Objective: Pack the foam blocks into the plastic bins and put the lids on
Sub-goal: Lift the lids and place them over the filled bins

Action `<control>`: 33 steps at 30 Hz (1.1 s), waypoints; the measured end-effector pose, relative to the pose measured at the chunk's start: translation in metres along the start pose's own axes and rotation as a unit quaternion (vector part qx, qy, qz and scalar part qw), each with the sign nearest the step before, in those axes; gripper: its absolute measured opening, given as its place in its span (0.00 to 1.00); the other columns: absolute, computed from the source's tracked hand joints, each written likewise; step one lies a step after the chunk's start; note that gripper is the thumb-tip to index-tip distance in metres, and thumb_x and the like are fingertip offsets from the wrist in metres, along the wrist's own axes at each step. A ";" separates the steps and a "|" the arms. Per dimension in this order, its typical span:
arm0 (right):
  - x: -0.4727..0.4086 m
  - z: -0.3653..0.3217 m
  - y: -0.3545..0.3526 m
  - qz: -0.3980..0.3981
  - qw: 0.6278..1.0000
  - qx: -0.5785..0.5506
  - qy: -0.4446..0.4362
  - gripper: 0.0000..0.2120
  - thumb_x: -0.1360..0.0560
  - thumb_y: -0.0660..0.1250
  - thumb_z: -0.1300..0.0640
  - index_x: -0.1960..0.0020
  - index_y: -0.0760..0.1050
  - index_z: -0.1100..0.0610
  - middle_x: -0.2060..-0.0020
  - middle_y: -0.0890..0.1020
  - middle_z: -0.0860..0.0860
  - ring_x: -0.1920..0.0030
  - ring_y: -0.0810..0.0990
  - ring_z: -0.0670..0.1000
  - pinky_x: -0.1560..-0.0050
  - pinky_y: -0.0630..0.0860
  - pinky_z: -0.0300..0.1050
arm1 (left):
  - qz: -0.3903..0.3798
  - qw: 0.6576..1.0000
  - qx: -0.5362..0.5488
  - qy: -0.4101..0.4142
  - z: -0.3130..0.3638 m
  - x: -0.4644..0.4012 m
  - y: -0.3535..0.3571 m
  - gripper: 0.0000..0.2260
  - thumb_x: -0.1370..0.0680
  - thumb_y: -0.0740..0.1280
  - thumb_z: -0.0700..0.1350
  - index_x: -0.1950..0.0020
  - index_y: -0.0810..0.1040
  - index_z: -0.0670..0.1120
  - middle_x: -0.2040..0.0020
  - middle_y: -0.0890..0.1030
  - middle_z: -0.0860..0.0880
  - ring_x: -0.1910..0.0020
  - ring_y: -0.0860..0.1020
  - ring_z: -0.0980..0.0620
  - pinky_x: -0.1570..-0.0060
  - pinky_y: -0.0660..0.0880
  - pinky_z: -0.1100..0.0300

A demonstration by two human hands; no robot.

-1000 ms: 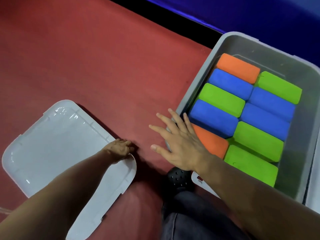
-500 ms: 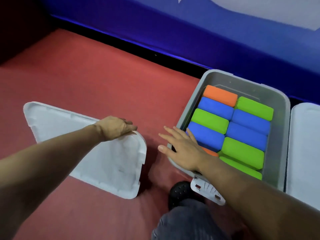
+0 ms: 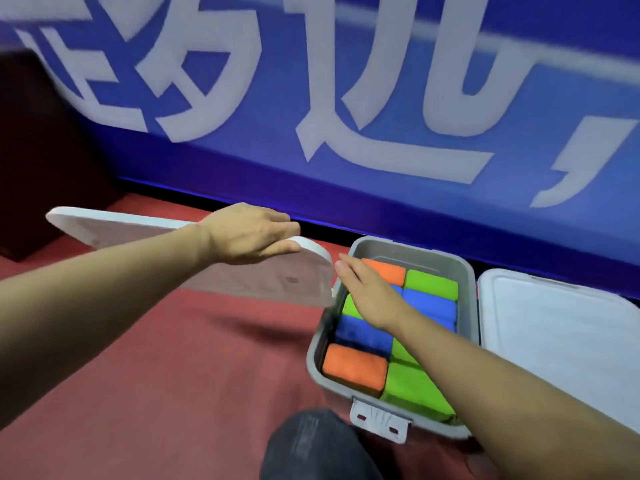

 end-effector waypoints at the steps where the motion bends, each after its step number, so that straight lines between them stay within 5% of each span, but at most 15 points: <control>1: 0.007 -0.004 -0.015 0.015 0.999 -0.028 0.013 0.24 0.16 0.52 0.40 0.25 0.68 0.50 0.29 0.73 0.49 0.30 0.72 0.50 0.32 0.63 0.41 | 0.021 1.000 -0.015 0.011 0.006 -0.009 -0.017 0.32 0.19 0.38 0.68 0.46 0.73 0.49 0.54 0.76 0.51 0.54 0.78 0.46 0.67 0.75 0.51; 4: 0.037 -0.014 -0.060 0.046 0.990 -0.118 0.069 0.25 0.17 0.51 0.37 0.35 0.75 0.52 0.38 0.80 0.52 0.36 0.76 0.55 0.39 0.69 0.50 | 0.081 0.995 -0.030 0.058 0.037 -0.033 -0.064 0.28 0.16 0.41 0.65 0.50 0.73 0.48 0.58 0.75 0.50 0.59 0.77 0.45 0.73 0.74 0.53; 8: 0.080 0.005 -0.106 0.043 0.961 -0.190 0.195 0.28 0.25 0.54 0.25 0.34 0.72 0.40 0.42 0.74 0.44 0.41 0.75 0.52 0.37 0.73 0.56 | 0.170 0.974 -0.028 0.150 0.094 -0.062 -0.111 0.26 0.15 0.48 0.60 0.53 0.77 0.44 0.62 0.73 0.47 0.66 0.72 0.45 0.75 0.71 0.54; 12: 0.120 0.038 -0.151 0.080 0.946 -0.171 0.262 0.33 0.30 0.60 0.23 0.35 0.69 0.45 0.42 0.74 0.48 0.51 0.75 0.51 0.39 0.74 0.51 | 0.235 0.941 -0.033 0.240 0.142 -0.072 -0.137 0.29 0.15 0.49 0.60 0.54 0.81 0.41 0.63 0.73 0.45 0.68 0.70 0.45 0.73 0.72 0.53; 16: 0.155 0.085 -0.170 0.109 0.911 -0.215 0.336 0.40 0.38 0.68 0.21 0.40 0.73 0.52 0.50 0.77 0.51 0.61 0.74 0.53 0.57 0.75 0.45 | 0.270 0.909 -0.013 0.318 0.182 -0.075 -0.150 0.30 0.16 0.49 0.60 0.55 0.82 0.41 0.64 0.72 0.46 0.68 0.68 0.46 0.71 0.69 0.54; 20: 0.180 0.118 -0.172 0.133 0.867 -0.341 0.339 0.28 0.31 0.72 0.31 0.49 0.79 0.55 0.55 0.83 0.51 0.56 0.80 0.52 0.46 0.75 0.43 | 0.283 0.881 -0.023 0.379 0.207 -0.074 -0.144 0.25 0.17 0.52 0.61 0.50 0.78 0.43 0.63 0.72 0.47 0.67 0.68 0.47 0.67 0.65 0.56; 24: 0.186 0.151 -0.158 0.129 0.823 -0.453 0.319 0.22 0.27 0.76 0.47 0.41 0.82 0.61 0.53 0.87 0.53 0.57 0.85 0.51 0.58 0.81 0.41 | 0.261 0.886 -0.010 0.383 0.211 -0.077 -0.130 0.24 0.17 0.51 0.61 0.48 0.75 0.43 0.62 0.73 0.46 0.65 0.67 0.47 0.66 0.66 0.55; 27: 0.182 0.179 -0.152 0.199 0.778 -0.513 0.303 0.15 0.25 0.75 0.58 0.42 0.81 0.65 0.50 0.87 0.58 0.55 0.86 0.54 0.56 0.84 0.46 | 0.222 0.921 0.007 0.320 0.190 -0.084 -0.108 0.26 0.16 0.47 0.61 0.46 0.76 0.44 0.58 0.75 0.45 0.63 0.68 0.46 0.62 0.69 0.52; 30: 0.176 0.204 -0.144 0.265 0.735 -0.545 0.303 0.18 0.27 0.76 0.61 0.40 0.79 0.67 0.47 0.85 0.60 0.54 0.84 0.58 0.49 0.81 0.51 | 0.177 0.969 0.083 0.148 0.151 -0.079 -0.062 0.28 0.17 0.46 0.64 0.37 0.75 0.46 0.43 0.75 0.43 0.48 0.73 0.44 0.45 0.71 0.51; 31: 0.176 0.213 -0.141 0.290 0.721 -0.551 0.305 0.20 0.28 0.77 0.62 0.39 0.79 0.67 0.47 0.85 0.60 0.54 0.83 0.58 0.50 0.81 0.51 | 0.163 0.973 0.152 0.058 0.140 -0.073 -0.044 0.28 0.18 0.48 0.66 0.32 0.74 0.48 0.35 0.71 0.44 0.38 0.71 0.46 0.36 0.69 0.50; 33: 0.177 0.223 -0.132 0.322 0.704 -0.552 0.309 0.20 0.30 0.78 0.63 0.40 0.79 0.66 0.48 0.84 0.59 0.56 0.83 0.57 0.58 0.81 0.50 | 0.142 0.926 0.329 -0.121 0.130 -0.056 -0.001 0.30 0.20 0.54 0.66 0.23 0.64 0.52 0.25 0.60 0.50 0.24 0.60 0.53 0.25 0.60 0.50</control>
Point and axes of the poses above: each hand's wrist, its own x-axis away from the middle knuckle, its own y-axis out of the palm, z = x × y, the point moved 6 cm from there along -x, towards the middle knuckle
